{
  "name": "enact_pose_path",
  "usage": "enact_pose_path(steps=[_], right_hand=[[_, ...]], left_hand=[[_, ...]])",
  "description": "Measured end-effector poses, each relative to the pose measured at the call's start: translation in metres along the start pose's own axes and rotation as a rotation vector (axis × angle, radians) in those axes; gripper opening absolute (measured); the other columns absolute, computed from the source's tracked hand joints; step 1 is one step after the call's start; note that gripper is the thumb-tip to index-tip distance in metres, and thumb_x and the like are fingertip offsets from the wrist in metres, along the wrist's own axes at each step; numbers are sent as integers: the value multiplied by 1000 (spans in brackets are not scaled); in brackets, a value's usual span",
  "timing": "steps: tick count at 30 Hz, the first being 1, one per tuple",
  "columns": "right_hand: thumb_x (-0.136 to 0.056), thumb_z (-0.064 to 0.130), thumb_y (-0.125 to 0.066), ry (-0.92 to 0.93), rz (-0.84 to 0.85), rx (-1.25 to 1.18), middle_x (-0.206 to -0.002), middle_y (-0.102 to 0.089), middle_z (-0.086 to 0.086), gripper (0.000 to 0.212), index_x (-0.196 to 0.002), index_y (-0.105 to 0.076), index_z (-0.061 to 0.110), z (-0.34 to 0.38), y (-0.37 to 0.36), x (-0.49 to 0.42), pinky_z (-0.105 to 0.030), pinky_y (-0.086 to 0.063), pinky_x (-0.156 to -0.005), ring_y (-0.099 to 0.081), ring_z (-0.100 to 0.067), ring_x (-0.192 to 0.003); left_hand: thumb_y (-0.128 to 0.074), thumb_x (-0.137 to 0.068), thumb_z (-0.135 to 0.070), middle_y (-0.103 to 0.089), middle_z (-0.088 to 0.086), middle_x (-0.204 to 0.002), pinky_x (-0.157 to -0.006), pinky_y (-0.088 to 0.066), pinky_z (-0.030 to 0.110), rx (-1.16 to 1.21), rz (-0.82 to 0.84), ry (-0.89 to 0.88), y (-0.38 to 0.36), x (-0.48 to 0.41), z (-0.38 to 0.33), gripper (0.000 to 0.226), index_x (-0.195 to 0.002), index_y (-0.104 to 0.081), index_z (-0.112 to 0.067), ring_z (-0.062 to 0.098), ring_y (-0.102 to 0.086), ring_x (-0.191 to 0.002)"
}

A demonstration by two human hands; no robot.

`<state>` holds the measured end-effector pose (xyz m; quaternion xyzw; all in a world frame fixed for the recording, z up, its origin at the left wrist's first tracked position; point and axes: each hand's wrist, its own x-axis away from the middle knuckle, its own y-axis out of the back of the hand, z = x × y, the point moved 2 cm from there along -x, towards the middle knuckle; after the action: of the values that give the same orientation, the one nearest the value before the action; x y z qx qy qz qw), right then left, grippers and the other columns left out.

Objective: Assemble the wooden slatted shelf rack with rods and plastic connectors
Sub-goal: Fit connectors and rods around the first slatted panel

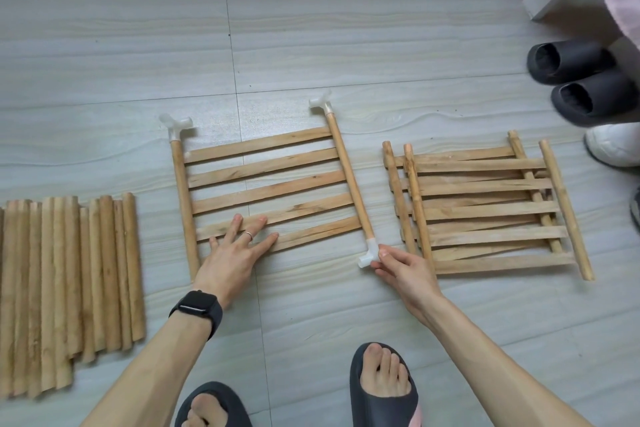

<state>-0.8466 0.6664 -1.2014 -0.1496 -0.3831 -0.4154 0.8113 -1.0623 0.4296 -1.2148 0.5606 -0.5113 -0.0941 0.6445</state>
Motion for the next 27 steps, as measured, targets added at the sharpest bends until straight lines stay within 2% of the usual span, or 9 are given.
enact_pose_path(steps=[3,6,8,11,14,16,19,23,27], right_hand=[[-99,12,-64,37,-35,96,-105,-76,-12,25,-122,-69,0,1,-1,1,-25,-59,-88,-72,-18,-95],[-100,20,-65,76,-79,282,-96,-78,-2,25,-121,-73,10,7,-1,5,-36,-55,-98,-71,-19,-100],[-98,29,-64,127,-106,529,-111,-75,5,25,-121,-74,23,15,0,9,-36,-49,-103,-65,-17,-113],[-97,27,-60,320,-208,811,-128,-63,5,28,-123,-70,25,22,-5,22,-31,-41,-101,-55,-18,-121],[-96,22,-61,632,-226,988,-125,-59,2,26,-121,-68,20,22,-30,40,-30,-37,-95,-49,-20,-118],[-94,21,-64,798,-97,1108,-127,-60,-1,28,-122,-68,16,18,-61,47,-34,-43,-96,-49,-23,-119],[-95,31,-57,899,184,1404,-149,-47,-3,43,-137,-57,21,6,-122,50,-40,-43,-105,-42,-26,-134],[-98,44,-43,949,502,1723,-171,-1,-2,65,-159,-23,31,-7,-195,44,-47,-16,-125,-5,-31,-156],[-100,50,-37,894,627,1946,-168,24,1,77,-162,6,33,-19,-235,41,-62,-5,-122,19,-37,-154]], left_hand=[[-30,-92,17,13,-11,-168,-116,-18,69,-4,12,1,2,0,0,92,-160,-11,-43,33,15,-154],[-30,-92,17,15,-10,-168,-116,-19,69,-26,13,-6,1,0,-1,93,-160,-8,-42,34,16,-154],[-31,-92,17,18,-8,-168,-117,-18,67,-38,4,-15,1,2,-3,93,-160,-4,-41,35,17,-153],[-36,-92,15,18,-6,-168,-122,-13,62,-39,-5,-23,5,8,-5,95,-160,-1,-41,33,15,-154],[-46,-97,-2,-5,-2,-170,-122,-22,52,137,-188,10,10,21,5,77,-158,-20,-43,27,-11,-155],[-52,-97,-9,-28,2,-164,-114,-38,45,340,-401,151,15,39,23,62,-151,-40,-37,27,-35,-144],[-54,-97,-14,-35,7,-159,-112,-39,45,544,-567,474,12,79,70,52,-146,-48,-30,29,-41,-140],[-52,-98,-21,-31,18,-158,-111,-36,46,608,-449,963,-10,149,142,60,-155,-35,-21,38,-38,-139],[-44,-102,-19,-28,24,-158,-116,-30,46,757,-390,1148,-39,200,188,58,-157,-26,-11,41,-31,-143]])
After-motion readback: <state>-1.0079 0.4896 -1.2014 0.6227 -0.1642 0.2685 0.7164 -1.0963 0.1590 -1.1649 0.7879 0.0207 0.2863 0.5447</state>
